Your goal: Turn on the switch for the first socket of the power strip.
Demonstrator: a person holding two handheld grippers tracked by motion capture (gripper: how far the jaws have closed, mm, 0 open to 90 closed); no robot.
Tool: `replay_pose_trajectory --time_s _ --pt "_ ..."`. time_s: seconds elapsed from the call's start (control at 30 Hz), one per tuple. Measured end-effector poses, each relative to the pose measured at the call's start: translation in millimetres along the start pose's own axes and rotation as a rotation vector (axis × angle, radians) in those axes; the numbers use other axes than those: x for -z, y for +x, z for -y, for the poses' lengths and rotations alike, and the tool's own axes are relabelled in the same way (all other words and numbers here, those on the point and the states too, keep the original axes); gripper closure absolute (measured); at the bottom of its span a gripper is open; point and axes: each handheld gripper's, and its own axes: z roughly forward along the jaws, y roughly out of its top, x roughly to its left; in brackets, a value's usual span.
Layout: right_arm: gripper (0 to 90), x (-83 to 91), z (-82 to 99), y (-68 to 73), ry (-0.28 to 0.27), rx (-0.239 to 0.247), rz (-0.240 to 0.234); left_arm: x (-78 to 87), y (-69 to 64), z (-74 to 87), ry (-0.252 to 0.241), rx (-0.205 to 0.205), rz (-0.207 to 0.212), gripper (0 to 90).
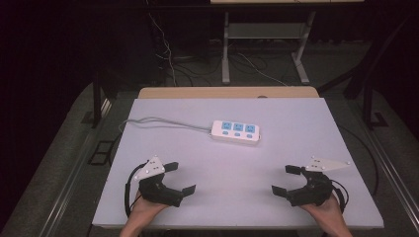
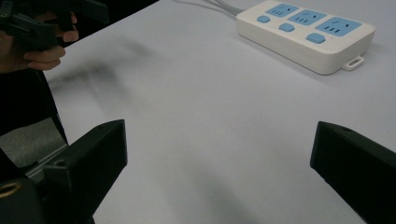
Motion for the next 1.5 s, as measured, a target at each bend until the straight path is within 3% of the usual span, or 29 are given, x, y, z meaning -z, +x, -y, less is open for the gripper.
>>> replay_pose_trajectory --time_s 0.23,0.6,1.23,1.5 --pt "3.4 -0.9 0.0 0.4 0.006 0.005 -0.002 -1.5 -1.6 -0.2 0.006 0.002 -0.001 0.0" --pt "3.4 -1.7 0.5 2.2 0.019 0.016 -0.002 -10.3 -6.2 -6.7 0.056 -0.017 0.013 0.0" --pt "3.5 1.8 1.8 -1.5 0.022 0.000 0.006 -21.5 -0.3 -36.7 0.103 -0.009 0.019 0.0" --pt "3.5 1.9 2.7 -1.7 0.030 -0.006 0.006 -30.6 5.1 -51.5 0.145 -0.031 0.026 0.0"
